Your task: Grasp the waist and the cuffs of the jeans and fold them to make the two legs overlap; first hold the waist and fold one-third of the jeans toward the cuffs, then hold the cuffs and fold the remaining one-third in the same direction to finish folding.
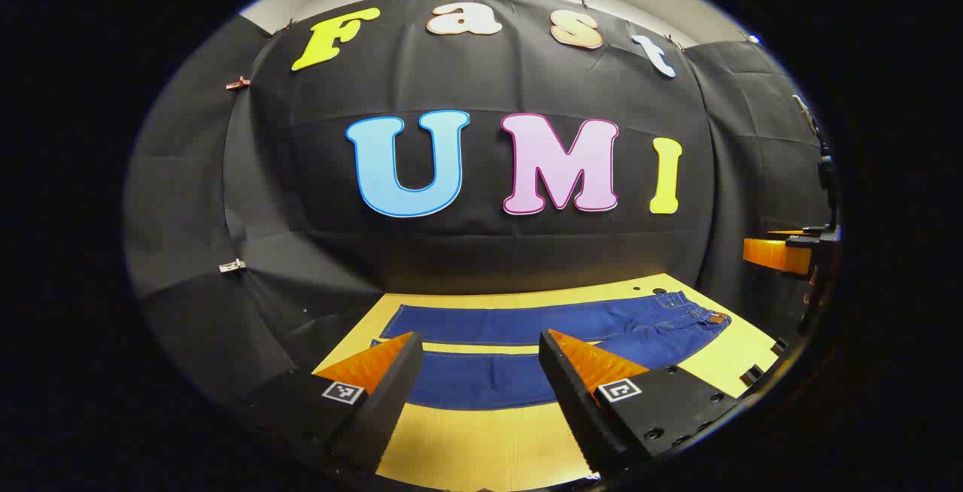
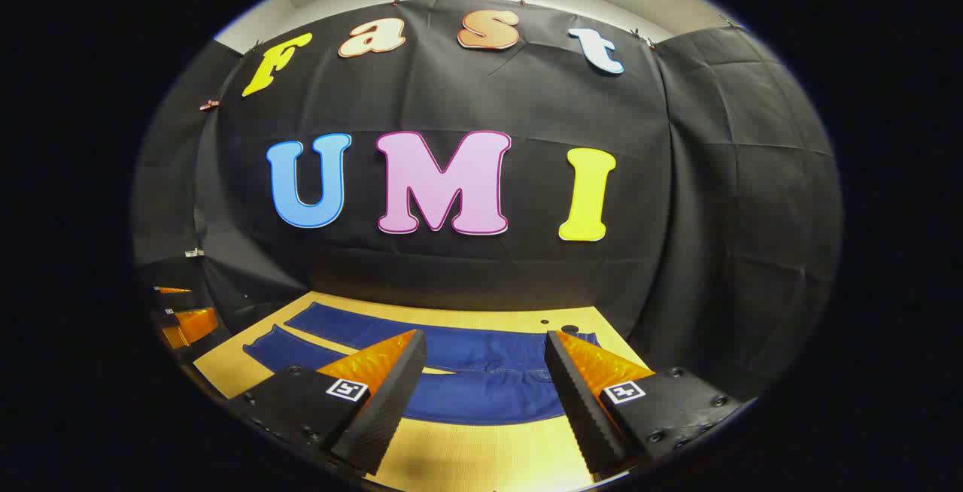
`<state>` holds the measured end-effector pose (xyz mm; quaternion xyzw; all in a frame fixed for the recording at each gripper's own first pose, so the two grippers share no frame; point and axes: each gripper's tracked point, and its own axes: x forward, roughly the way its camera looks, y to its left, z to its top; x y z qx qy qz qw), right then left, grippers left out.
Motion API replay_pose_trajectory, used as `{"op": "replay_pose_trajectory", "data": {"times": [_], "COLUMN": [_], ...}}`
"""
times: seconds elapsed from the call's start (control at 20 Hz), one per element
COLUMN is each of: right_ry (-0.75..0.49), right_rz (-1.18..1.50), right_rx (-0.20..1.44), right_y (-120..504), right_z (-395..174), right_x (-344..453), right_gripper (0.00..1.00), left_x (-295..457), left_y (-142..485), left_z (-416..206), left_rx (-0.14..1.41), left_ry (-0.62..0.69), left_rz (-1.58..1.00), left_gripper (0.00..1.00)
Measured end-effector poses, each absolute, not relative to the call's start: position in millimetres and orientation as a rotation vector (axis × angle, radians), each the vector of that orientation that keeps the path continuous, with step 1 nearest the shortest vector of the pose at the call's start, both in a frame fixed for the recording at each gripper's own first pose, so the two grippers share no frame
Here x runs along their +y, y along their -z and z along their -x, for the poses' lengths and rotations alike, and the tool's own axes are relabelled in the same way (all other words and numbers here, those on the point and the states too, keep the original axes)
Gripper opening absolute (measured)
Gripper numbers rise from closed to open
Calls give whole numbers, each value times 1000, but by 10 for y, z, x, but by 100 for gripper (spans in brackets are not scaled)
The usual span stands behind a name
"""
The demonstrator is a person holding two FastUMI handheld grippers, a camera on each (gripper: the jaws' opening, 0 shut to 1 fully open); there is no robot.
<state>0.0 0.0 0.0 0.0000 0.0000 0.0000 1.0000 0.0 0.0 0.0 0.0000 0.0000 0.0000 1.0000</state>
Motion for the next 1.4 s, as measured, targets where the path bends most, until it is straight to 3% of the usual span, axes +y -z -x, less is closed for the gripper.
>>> {"op": "replay_pose_trajectory", "data": {"times": [0.25, 0.95, 1.15, 1.4], "right_ry": [-2, 8, 33, 55], "right_rz": [18, 17, 12, 43], "right_rx": [7, -6, -5, -5], "right_y": [31, -36, -43, -21], "right_z": [174, -194, -294, -456], "right_x": [78, 13, -123, -330], "right_gripper": [97, 97, 97, 97], "left_x": [-59, 195, 534, 1171], "left_y": [-165, 33, 122, 630], "left_z": [169, -298, -527, -861], "left_rx": [-94, -12, 17, 147], "left_ry": [89, 42, 43, 114], "left_rz": [23, -16, -201, -634], "left_gripper": [96, 97, 98, 98]}}
